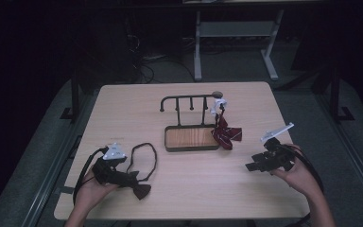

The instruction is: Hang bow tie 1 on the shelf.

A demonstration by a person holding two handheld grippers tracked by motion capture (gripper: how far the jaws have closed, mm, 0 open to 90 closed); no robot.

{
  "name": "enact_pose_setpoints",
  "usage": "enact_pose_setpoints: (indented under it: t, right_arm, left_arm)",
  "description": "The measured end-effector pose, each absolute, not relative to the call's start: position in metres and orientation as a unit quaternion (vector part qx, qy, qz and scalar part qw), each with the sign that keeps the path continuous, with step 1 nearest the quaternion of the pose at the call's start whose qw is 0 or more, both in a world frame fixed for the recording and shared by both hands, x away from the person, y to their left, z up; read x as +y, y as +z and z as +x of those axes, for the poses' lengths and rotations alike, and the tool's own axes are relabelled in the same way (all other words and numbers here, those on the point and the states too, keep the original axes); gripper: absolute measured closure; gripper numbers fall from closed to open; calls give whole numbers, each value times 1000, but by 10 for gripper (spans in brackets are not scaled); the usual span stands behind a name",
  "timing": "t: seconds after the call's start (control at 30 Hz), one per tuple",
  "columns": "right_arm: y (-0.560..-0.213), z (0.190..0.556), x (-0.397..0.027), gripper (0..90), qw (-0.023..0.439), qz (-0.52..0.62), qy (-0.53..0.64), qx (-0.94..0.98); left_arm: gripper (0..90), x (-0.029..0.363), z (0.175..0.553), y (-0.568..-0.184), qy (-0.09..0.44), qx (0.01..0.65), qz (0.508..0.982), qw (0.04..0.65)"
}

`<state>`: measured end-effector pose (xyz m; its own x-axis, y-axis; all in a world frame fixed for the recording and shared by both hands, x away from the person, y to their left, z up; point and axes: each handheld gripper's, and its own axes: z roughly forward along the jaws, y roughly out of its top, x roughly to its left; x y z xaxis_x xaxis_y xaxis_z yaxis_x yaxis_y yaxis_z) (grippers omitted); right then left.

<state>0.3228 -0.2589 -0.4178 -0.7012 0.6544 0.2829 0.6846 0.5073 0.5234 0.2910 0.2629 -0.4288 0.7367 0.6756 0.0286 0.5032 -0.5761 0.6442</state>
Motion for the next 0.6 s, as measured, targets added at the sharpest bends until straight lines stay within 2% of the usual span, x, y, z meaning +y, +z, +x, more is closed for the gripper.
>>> enact_pose_setpoints:
  t: [0.37,0.6]
  right_arm:
    - [-425,317,-261,443,30,-391,-321,-862]
    - [-425,315,-258,441,34,-386,-322,-864]
  left_arm:
    - [261,266,295,-422,141,354,865,326]
    - [352,267,308,-417,136,367,865,313]
